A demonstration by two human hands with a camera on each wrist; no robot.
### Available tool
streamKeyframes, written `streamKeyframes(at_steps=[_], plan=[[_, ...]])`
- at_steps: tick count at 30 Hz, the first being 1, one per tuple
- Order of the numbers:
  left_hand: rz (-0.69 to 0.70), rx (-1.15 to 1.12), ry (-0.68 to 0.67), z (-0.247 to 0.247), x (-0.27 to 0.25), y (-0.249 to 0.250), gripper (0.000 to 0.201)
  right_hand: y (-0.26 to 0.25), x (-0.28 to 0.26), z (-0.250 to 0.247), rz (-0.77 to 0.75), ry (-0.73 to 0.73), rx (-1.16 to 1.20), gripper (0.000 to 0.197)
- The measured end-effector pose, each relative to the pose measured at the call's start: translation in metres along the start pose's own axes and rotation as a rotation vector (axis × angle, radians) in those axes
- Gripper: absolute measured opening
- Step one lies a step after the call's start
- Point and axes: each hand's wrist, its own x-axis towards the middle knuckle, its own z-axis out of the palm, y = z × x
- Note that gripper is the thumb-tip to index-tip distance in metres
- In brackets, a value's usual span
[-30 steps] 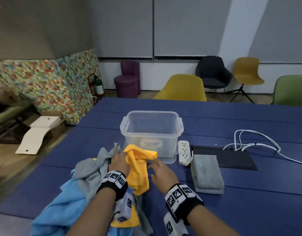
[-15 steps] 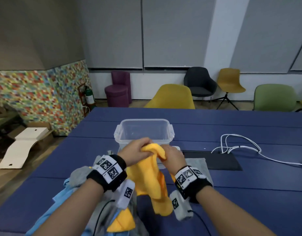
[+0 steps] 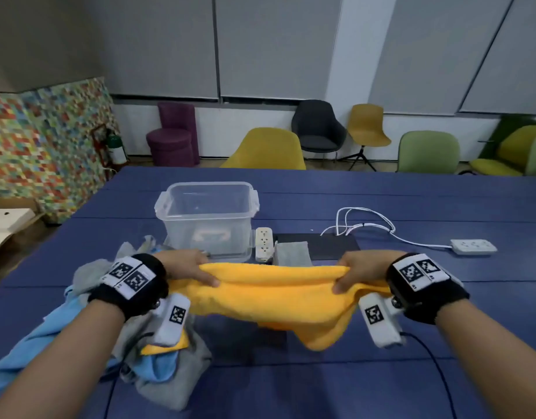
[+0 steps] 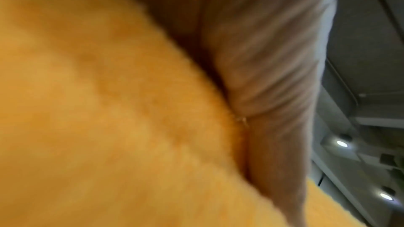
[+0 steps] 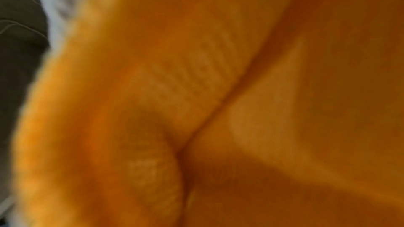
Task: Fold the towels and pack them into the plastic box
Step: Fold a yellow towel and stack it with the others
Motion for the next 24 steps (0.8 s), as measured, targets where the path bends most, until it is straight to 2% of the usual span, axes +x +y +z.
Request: streamKeyframes(at_steps=[2, 3, 6, 7, 8, 10, 12, 14, 17, 20, 24], plan=[[0.017, -0.099, 0.063, -0.001, 0.007, 0.004, 0.036, 0.018, -0.002, -0.004, 0.031, 0.012, 0.088, 0.027], [0.014, -0.057, 0.147, 0.001, 0.017, 0.004, 0.039, 0.024, 0.001, -0.004, 0.047, 0.078, 0.065, 0.032], [-0.057, 0.114, 0.442, 0.029, 0.048, 0.009, 0.044, 0.036, 0.017, 0.017, 0.136, 0.388, -0.277, 0.058], [-0.054, 0.123, 0.443, 0.043, 0.057, 0.012, 0.045, 0.037, 0.023, 0.032, 0.121, 0.441, -0.368, 0.061], [-0.032, 0.116, 0.377, 0.059, 0.064, 0.014, 0.043, 0.037, 0.03, 0.049, 0.072, 0.435, -0.397, 0.06], [0.009, 0.15, 0.158, 0.097, 0.078, 0.012, 0.039, 0.036, 0.044, 0.088, -0.037, 0.271, -0.3, 0.056], [-0.01, 0.261, 0.042, 0.132, 0.085, 0.006, 0.042, 0.034, 0.057, 0.126, -0.059, 0.093, -0.213, 0.062], [-0.099, 0.311, 0.071, 0.153, 0.09, -0.006, 0.048, 0.032, 0.074, 0.156, -0.022, 0.06, -0.227, 0.069], [-0.282, 0.206, 0.157, 0.165, 0.097, -0.033, 0.05, 0.033, 0.102, 0.177, 0.082, 0.176, -0.191, 0.065], [-0.428, 0.181, 0.214, 0.17, 0.103, -0.053, 0.049, 0.036, 0.123, 0.168, 0.178, 0.276, -0.144, 0.064], [-0.506, 0.204, 0.209, 0.165, 0.112, -0.063, 0.048, 0.043, 0.143, 0.145, 0.18, 0.178, -0.202, 0.07]])
